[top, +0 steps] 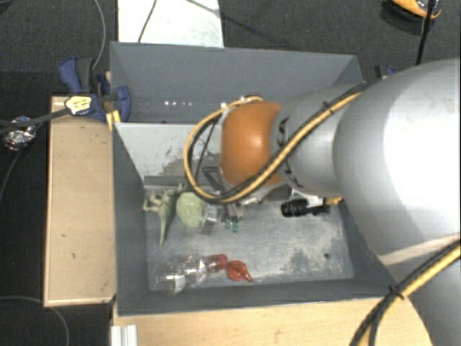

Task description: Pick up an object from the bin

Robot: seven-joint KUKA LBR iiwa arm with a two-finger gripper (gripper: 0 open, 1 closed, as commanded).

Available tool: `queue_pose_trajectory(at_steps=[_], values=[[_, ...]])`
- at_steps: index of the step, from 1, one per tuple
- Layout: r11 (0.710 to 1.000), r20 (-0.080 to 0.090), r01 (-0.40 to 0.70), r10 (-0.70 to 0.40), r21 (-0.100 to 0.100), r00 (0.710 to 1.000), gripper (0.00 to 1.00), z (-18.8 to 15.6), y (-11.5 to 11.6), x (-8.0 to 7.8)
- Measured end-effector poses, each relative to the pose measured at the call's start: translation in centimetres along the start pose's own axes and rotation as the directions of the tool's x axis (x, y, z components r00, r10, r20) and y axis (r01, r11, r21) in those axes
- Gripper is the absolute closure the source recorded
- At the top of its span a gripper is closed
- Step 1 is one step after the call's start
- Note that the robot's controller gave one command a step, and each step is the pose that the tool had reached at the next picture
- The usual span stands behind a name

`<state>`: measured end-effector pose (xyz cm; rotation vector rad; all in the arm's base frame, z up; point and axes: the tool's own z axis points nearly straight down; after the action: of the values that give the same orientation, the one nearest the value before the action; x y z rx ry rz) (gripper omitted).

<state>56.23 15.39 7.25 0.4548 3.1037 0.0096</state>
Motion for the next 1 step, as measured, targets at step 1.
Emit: queue_pose_trajectory(at_steps=[1], values=[[1.000, 0.000, 0.000, 0.000, 0.000, 1.000, 1.00, -0.02, 0.00, 0.00]])
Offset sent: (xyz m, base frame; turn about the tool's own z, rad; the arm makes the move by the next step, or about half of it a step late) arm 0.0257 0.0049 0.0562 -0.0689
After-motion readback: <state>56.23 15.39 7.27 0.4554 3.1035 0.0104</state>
